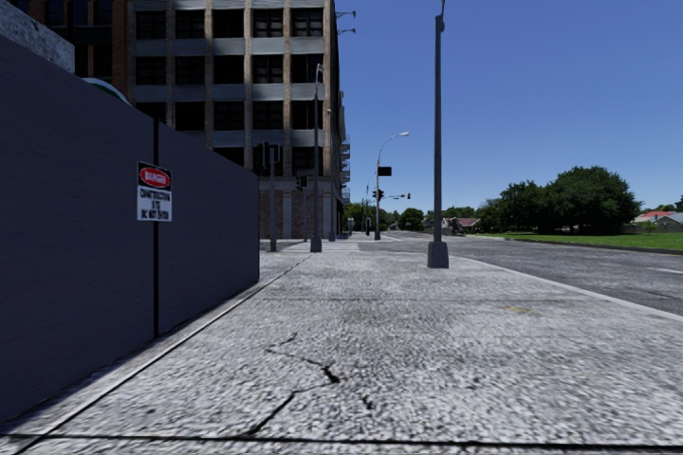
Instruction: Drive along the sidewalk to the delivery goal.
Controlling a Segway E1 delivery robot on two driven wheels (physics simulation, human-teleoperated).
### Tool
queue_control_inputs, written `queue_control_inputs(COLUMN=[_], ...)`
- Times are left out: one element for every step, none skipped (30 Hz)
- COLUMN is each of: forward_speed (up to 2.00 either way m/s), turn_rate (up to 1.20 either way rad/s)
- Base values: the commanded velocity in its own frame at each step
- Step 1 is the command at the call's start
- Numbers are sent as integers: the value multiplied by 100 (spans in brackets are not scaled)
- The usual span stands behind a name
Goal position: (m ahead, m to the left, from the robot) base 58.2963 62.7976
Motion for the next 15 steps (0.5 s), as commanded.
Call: queue_control_inputs(forward_speed=[200,200,200,200,200,200,200,200,200,200,200,200,200,200,200], turn_rate=[0,0,0,0,0,0,0,0,0,1,2,2,2,2,2])
